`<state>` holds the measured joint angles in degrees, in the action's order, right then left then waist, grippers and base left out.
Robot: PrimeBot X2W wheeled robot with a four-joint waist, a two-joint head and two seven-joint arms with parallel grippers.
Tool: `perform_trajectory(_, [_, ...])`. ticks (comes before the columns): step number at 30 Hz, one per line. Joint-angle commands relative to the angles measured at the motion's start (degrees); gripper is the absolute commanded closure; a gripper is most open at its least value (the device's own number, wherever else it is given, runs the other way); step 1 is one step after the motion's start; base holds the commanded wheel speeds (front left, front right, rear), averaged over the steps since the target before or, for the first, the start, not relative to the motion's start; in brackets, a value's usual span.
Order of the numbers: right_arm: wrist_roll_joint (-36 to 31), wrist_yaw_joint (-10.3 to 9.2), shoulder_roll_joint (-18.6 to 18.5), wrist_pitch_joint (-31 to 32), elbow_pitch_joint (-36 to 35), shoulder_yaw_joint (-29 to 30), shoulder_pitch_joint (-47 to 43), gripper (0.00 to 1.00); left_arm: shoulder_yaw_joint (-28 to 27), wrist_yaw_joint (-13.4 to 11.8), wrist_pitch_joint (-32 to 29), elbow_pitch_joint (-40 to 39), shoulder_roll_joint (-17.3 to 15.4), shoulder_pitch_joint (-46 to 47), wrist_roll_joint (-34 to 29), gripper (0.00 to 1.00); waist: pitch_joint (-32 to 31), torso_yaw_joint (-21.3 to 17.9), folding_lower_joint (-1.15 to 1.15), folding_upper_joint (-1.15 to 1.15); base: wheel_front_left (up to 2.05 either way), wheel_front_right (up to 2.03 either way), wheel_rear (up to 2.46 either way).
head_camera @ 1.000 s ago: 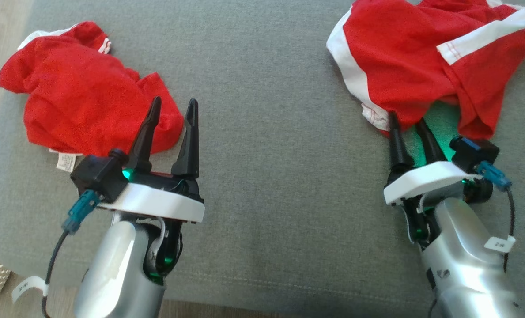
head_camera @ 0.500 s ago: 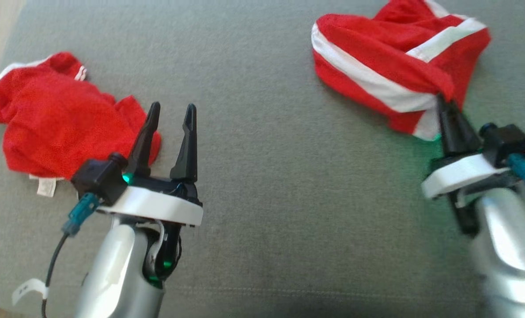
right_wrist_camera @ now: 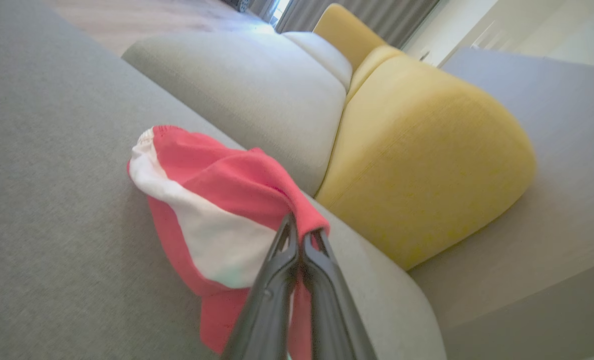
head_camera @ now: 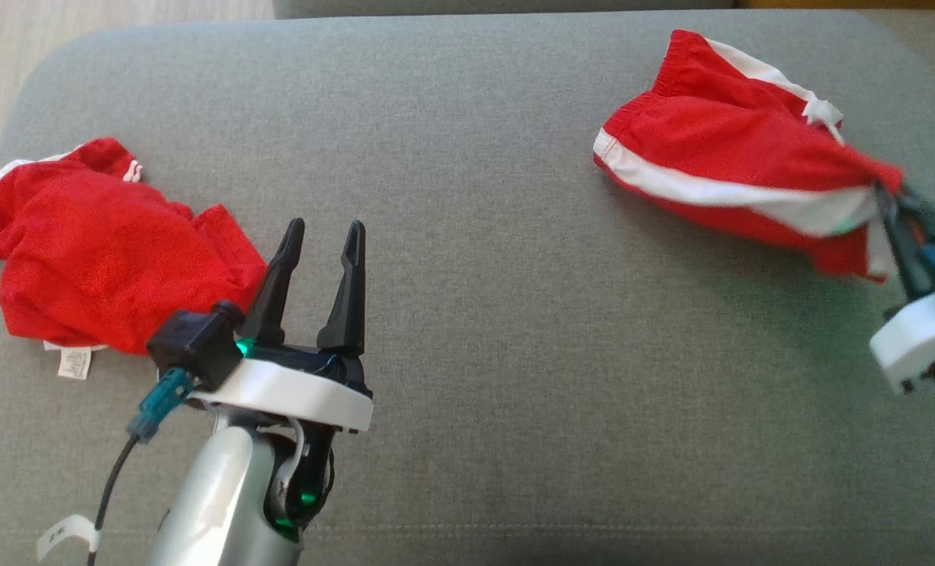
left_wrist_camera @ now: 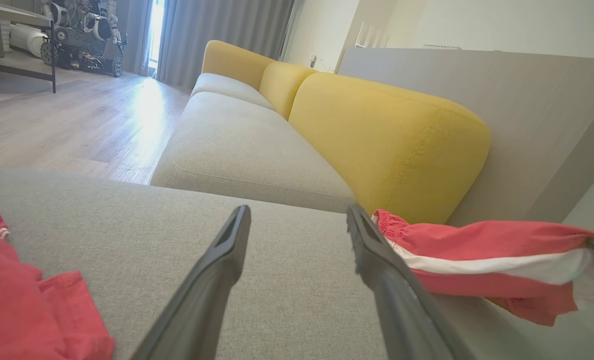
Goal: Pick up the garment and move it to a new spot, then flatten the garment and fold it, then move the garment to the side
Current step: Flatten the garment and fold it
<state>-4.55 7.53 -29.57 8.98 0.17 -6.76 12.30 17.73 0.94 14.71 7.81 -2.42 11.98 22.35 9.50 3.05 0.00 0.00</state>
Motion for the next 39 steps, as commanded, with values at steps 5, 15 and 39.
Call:
perform_trajectory(5, [2.6, -0.04, 0.3, 3.5, 0.3, -0.1, -2.8, 1.00, -1.2, -0.2, 0.3, -1.4, -0.5, 1.9, 0.0, 0.00, 1.3, 0.4, 0.00, 0.00, 0.00, 0.00, 0.00])
perform_trajectory(15, [4.4, -0.04, 3.8, -2.3, 18.2, -1.4, 2.2, 1.00, 0.2, 0.2, 0.3, -0.5, -0.5, 3.6, -0.8, 0.00, 3.9, 1.3, 0.00, 0.00, 0.00, 0.00, 0.00])
perform_trajectory(39, [4.5, -0.04, 9.0, -11.7, 36.3, -0.8, 13.4, 0.00, -0.9, 0.4, 0.3, -0.1, -0.5, 4.0, -2.5, 0.00, 3.6, -2.7, 0.00, 0.00, 0.00, 0.00, 0.00])
